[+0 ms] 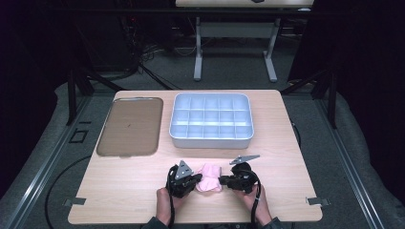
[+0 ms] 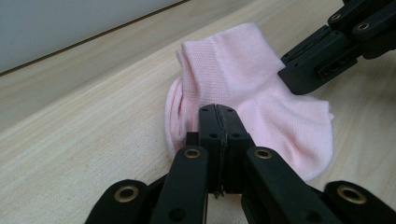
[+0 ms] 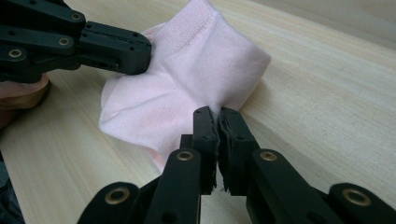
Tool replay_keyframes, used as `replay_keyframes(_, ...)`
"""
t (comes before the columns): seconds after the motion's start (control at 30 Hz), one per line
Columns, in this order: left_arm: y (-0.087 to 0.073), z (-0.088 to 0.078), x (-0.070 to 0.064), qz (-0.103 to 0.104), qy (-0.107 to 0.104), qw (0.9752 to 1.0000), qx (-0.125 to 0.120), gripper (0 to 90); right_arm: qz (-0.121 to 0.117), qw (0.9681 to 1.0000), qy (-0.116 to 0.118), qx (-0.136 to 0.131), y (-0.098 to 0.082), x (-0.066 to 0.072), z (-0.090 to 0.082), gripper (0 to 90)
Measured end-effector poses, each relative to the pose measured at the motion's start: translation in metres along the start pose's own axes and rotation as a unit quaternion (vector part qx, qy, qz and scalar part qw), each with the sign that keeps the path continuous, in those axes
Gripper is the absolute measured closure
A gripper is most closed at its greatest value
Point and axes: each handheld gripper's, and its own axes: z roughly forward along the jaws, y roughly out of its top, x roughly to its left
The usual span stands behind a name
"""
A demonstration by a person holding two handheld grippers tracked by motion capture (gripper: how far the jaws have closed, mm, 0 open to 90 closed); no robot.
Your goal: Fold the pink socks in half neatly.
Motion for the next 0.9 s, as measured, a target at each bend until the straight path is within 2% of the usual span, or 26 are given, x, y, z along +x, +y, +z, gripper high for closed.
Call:
replay_keyframes(0.17, 0.000, 0.001, 0.003, -0.011, -0.005, 0.9999, -0.001, 89.7, -0.009, 0.9999, -0.007, -0.005, 0.002, 0.003, -0.011, 90.0)
replay_keyframes(0.27, 0.000, 0.001, 0.003, -0.013, -0.006, 0.9999, -0.002, 89.7, -0.005, 0.9999, -0.009, -0.002, 0.003, 0.001, -0.013, 89.5)
replay_keyframes(0.3, 0.000, 0.001, 0.003, -0.011, -0.005, 0.9999, -0.001, 89.7, 0.001, 1.0000, -0.009, -0.003, 0.002, -0.002, -0.012, 81.3)
replay_keyframes(0.37, 0.000, 0.001, 0.003, -0.008, -0.003, 1.0000, -0.001, 89.6, 0.011, 0.9999, -0.006, -0.006, 0.001, -0.004, -0.010, 75.2)
replay_keyframes(0.47, 0.001, 0.001, 0.001, -0.003, 0.001, 1.0000, 0.001, 89.7, 0.014, 0.9999, 0.002, -0.002, 0.001, -0.003, -0.007, 71.3)
replay_keyframes(0.57, 0.001, 0.001, -0.001, 0.001, 0.005, 1.0000, 0.001, 89.8, 0.007, 1.0000, -0.001, 0.006, 0.003, 0.000, -0.002, 70.0)
replay_keyframes(0.67, 0.001, 0.001, -0.001, 0.002, 0.005, 1.0000, 0.002, 89.8, -0.003, 0.9999, -0.008, 0.015, 0.004, 0.002, 0.001, 72.5)
replay_keyframes(0.7, 0.001, 0.001, -0.001, 0.002, 0.005, 1.0000, 0.002, 89.8, -0.009, 0.9997, -0.010, 0.019, 0.004, 0.004, 0.002, 77.7)
replay_keyframes(0.73, 0.001, 0.001, -0.001, 0.002, 0.005, 1.0000, 0.002, 89.8, -0.009, 0.9997, -0.010, 0.019, 0.004, 0.004, 0.002, 77.7)
replay_keyframes(0.83, 0.000, 0.001, -0.002, 0.006, 0.009, 0.9999, 0.001, 89.9, -0.003, 0.9999, -0.002, 0.010, 0.002, 0.002, 0.003, 84.0)
replay_keyframes(0.9, 0.000, 0.001, -0.003, 0.005, 0.009, 0.9999, 0.002, 89.9, -0.007, 0.9999, -0.007, -0.007, -0.003, 0.004, 0.002, 85.5)
